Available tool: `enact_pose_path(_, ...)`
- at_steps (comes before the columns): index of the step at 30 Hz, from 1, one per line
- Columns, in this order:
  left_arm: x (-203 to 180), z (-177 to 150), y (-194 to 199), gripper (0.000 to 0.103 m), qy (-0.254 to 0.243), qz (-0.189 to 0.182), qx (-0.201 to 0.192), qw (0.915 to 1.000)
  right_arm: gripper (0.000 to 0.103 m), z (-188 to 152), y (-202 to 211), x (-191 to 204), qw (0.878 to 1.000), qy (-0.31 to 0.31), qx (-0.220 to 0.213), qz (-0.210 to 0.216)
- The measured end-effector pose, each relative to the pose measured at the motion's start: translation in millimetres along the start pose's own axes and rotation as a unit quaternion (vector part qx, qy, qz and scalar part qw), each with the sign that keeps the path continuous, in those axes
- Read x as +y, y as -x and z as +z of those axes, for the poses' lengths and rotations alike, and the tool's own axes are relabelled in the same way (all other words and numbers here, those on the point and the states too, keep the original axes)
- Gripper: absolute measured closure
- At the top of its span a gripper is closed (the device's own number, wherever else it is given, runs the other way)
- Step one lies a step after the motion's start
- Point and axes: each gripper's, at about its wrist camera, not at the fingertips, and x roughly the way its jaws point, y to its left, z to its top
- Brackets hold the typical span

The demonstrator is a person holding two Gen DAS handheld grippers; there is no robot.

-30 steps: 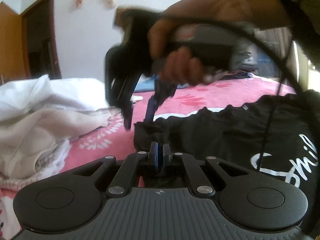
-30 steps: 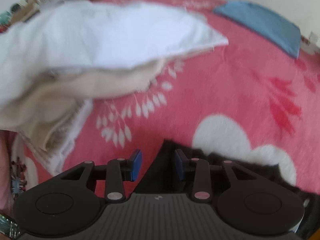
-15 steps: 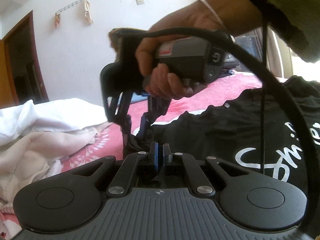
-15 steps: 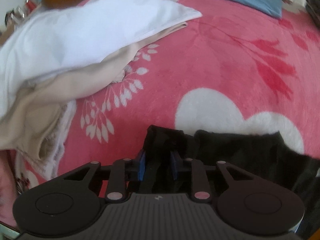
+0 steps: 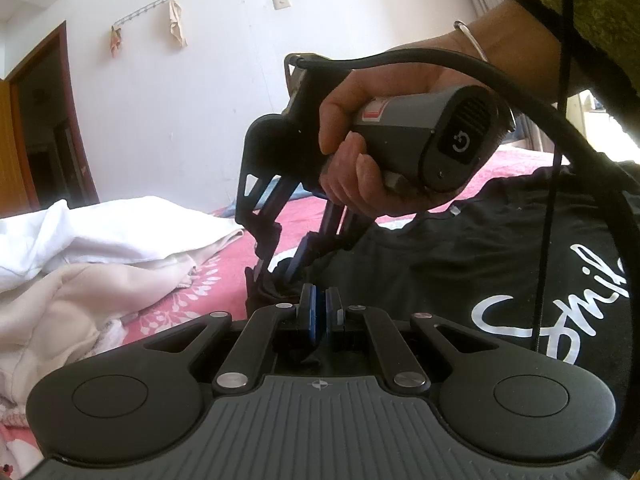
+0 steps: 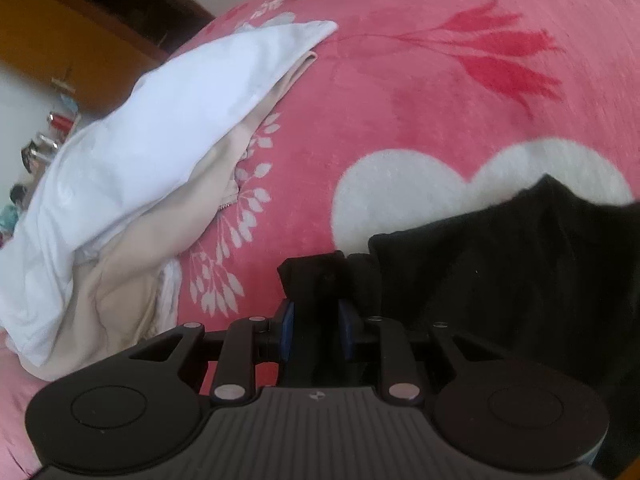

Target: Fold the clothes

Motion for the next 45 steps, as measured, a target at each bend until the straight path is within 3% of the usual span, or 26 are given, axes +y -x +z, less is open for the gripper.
enact_pose_path(6,2,-1,1,0.101,0.008,0.011,-0.003,0.9999,0.102,-1,7,-4,1.000,-0.009,-0.018,0.011)
enact_pose_path(10,14,1,7,0.101,0.040,0.037,-0.010,0.9985,0.102,0,19,6,0.999,0.001,-0.041,0.030)
enact_pose_path(13,34,3,11,0.101,0.096,0.067,-0.003,0.9931,0.102,8,16,28,0.998,0.027,-0.042,0.045)
enact_pose_path(16,67,1,13,0.101,0.183,0.088,0.017,0.9790,0.102,15,5,53,0.996,0.051,-0.041,0.060)
enact_pose_path(20,110,-10,13,0.101,0.291,0.115,0.048,0.9486,0.102,21,-26,88,0.994,0.075,-0.029,0.073)
enact_pose_path(24,134,-25,14,0.101,0.368,0.138,0.074,0.9168,0.102,17,-59,114,0.992,0.103,-0.013,0.068)
enact_pose_path(26,142,-30,13,0.101,0.386,0.149,0.085,0.9065,0.102,14,-72,122,0.991,0.116,-0.005,0.061)
enact_pose_path(35,149,-32,9,0.101,0.397,0.177,0.127,0.8918,0.102,4,-102,126,0.988,0.137,-0.011,0.066)
enact_pose_path(40,152,-38,11,0.101,0.399,0.183,0.146,0.8867,0.102,2,-123,131,0.985,0.157,0.007,0.066)
enact_pose_path(45,156,-42,12,0.100,0.405,0.187,0.157,0.8811,0.100,14,-101,135,0.979,0.172,-0.005,0.105)
